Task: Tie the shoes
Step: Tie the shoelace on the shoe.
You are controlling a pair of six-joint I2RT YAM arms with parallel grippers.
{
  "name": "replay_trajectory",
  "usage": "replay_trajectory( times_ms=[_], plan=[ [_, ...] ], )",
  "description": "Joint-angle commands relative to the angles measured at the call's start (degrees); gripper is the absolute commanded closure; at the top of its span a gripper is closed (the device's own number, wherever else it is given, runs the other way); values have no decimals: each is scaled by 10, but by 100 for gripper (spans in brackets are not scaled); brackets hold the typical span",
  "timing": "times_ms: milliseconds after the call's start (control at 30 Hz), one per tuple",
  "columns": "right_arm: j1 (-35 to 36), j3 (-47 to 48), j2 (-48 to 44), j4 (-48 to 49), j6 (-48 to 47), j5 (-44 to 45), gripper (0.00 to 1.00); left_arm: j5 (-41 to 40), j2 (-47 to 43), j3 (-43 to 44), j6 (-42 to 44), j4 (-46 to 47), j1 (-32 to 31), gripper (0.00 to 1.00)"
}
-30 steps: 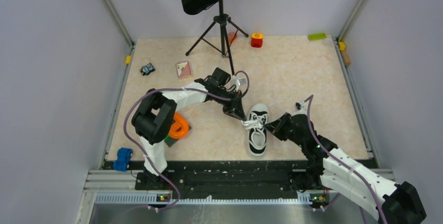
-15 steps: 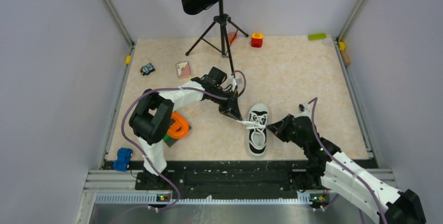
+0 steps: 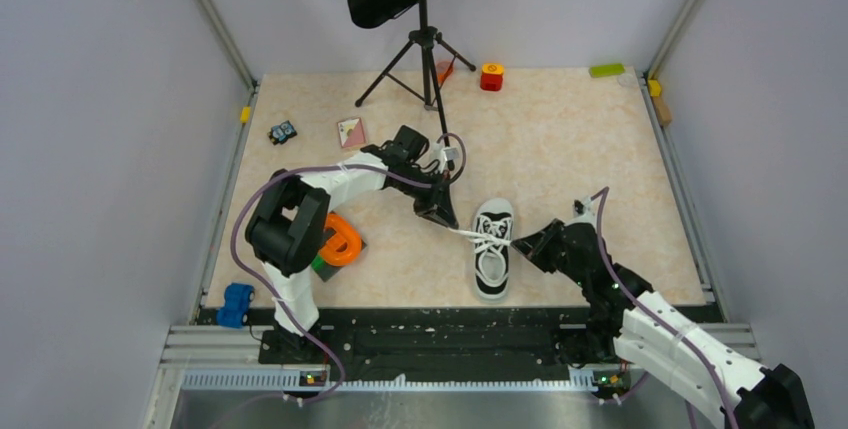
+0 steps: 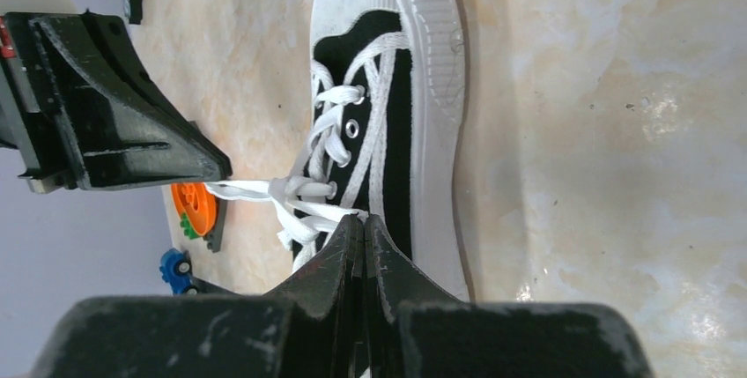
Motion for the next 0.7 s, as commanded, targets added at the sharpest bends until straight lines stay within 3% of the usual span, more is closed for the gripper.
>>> replay_trajectory(
  times_ms=[0,333,667],
  plan=[
    [-11,-3,-4,-3,-13,7,100,-3,-33,32,23,-22,8,100],
    [-17,-4,-19,-17,-16,11,100,20,-32,60,33,-41,6,100],
    [-28,-10,-24,-22,-26,4,100,44,-32,10,22,-8,6,100]
  ],
)
